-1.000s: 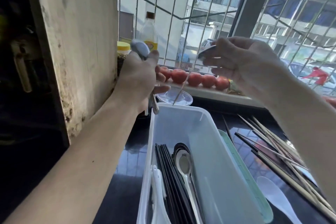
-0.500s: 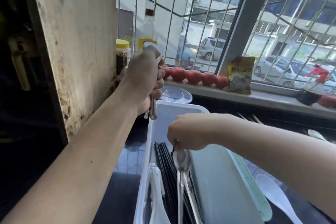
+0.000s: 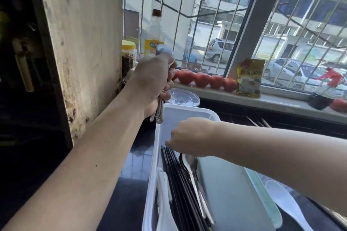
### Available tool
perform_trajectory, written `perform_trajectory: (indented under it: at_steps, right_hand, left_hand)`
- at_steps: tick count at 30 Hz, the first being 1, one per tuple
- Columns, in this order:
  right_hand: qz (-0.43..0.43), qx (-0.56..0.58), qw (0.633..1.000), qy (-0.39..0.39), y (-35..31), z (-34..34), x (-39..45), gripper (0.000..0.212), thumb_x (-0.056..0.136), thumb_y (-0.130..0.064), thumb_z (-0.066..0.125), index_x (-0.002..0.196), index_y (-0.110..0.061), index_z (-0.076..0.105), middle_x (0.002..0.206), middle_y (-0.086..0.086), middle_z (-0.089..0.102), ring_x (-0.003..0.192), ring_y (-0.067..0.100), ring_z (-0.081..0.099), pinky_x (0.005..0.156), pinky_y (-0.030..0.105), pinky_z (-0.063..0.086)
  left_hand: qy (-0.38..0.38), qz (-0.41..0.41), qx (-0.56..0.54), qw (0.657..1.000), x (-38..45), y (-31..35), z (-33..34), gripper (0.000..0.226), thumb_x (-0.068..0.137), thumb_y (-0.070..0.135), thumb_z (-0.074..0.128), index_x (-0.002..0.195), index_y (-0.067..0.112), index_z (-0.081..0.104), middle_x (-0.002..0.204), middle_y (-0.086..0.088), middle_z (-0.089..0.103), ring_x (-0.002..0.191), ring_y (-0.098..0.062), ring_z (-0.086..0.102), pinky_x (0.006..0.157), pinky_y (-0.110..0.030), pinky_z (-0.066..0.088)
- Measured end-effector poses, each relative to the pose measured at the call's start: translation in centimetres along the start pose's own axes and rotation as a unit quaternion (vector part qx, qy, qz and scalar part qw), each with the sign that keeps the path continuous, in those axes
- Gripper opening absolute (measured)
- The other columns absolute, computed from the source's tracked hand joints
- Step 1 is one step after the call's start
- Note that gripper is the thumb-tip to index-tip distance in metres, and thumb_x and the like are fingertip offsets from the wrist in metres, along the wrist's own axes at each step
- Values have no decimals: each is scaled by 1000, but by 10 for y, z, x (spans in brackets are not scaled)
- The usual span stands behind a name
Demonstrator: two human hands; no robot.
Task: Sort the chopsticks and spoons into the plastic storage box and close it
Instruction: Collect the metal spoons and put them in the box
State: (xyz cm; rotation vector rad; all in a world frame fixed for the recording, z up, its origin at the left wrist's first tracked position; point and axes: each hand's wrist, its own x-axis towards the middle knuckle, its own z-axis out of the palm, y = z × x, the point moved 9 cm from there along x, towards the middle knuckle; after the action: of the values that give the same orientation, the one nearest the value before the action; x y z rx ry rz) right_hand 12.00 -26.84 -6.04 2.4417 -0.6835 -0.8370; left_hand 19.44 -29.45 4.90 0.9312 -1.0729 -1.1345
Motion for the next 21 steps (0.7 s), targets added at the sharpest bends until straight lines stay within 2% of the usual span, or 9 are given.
perform_trajectory:
  at_steps: [2,4,9,11,13,15,16,18,21]
  right_hand:
    - [12,21,999,27,5,-3,-3,24,92,-7,63,110,-12,48,66,-1,37,57,24,39,47,32,31]
    - [35,63,996,53,16,-8,-11,22,93,-4,56,110,-13,45,70,2,43,61,28,47,46,33,32]
    - [193,238,939,154,89,-32,-60,12,96,-35,64,97,-23,66,87,-7,64,85,20,62,76,37,53]
    - [254,375,856,250,120,-38,-86,18,99,-32,61,88,-19,67,79,-6,68,74,16,64,68,30,51]
    - [273,599,677,329,136,-34,-108,22,101,-31,58,93,-14,69,82,5,71,66,17,63,63,29,51]
    - [210,763,514,332,132,-37,-111,30,98,-37,58,106,-10,68,94,13,72,70,21,62,62,31,52]
    - [164,803,473,322,126,-43,-107,33,97,-38,58,109,-9,68,96,13,71,71,21,62,62,30,51]
    - [101,823,459,318,116,-58,-104,26,97,-31,61,108,-9,69,95,13,69,73,20,61,65,30,50]
    - [99,843,398,349,119,-62,-111,15,97,-14,60,105,-2,67,86,8,70,67,15,64,69,26,53]
  left_hand:
    - [2,16,8,1000,-1,4,-2,18,101,14,49,83,15,51,59,2,43,50,-13,30,44,-23,19]
    - [6,25,23,999,-2,4,-5,17,103,16,54,86,11,57,58,3,52,49,-12,40,42,-23,29]
    - [2,48,58,997,-4,9,-8,15,102,26,62,97,12,67,72,3,73,56,-12,61,51,-27,45]
    - [-5,47,56,997,-6,10,-5,14,100,24,65,103,11,68,75,2,75,55,-11,64,51,-26,47]
    - [-29,31,32,999,-8,8,2,18,97,21,68,109,7,67,76,-2,76,53,-12,63,50,-26,46]
    - [-73,18,7,997,-12,8,11,19,94,17,68,109,5,65,78,-6,75,52,-14,60,49,-26,43]
    - [-101,17,0,995,-14,8,17,18,93,16,69,106,5,64,79,-8,73,52,-16,57,48,-25,41]
    - [-158,15,-9,987,-20,10,29,23,90,16,70,108,5,61,80,-9,68,51,-17,53,46,-23,38]
    - [-187,1,-13,982,-25,13,34,21,95,23,64,109,9,61,82,-7,70,56,-19,61,47,-24,44]
